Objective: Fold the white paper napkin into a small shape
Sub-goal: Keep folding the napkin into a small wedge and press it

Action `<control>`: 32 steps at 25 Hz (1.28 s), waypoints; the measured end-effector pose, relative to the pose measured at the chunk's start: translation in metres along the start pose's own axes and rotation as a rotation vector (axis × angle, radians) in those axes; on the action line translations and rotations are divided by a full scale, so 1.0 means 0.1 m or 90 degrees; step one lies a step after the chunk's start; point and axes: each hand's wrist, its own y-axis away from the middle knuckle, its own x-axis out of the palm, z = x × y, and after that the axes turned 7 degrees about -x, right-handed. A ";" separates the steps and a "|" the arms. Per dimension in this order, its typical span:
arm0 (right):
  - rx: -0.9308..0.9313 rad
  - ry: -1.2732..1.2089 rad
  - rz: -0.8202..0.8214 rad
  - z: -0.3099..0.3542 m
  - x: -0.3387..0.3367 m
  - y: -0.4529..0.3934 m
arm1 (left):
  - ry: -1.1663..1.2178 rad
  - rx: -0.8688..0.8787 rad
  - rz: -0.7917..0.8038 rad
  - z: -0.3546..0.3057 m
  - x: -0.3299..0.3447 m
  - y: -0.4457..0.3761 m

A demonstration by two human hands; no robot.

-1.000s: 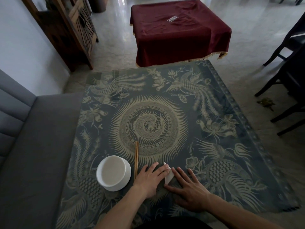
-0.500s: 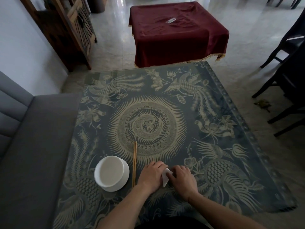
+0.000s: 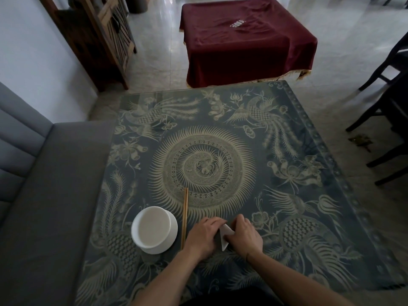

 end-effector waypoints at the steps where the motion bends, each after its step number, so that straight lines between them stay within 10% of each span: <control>1: 0.000 -0.002 0.008 0.00 -0.01 -0.01 | 0.004 -0.001 0.003 0.00 0.00 0.00; 10: -0.003 -0.011 0.041 -0.01 0.05 -0.02 | 0.120 -0.050 0.004 0.02 -0.02 0.02; 20: -0.002 -0.423 0.105 -0.03 -0.06 -0.02 | 0.650 -0.345 -0.040 -0.10 -0.14 0.21; 32: -0.034 -0.472 0.143 0.08 -0.15 0.04 | 0.609 -0.326 -0.079 -0.07 -0.17 0.41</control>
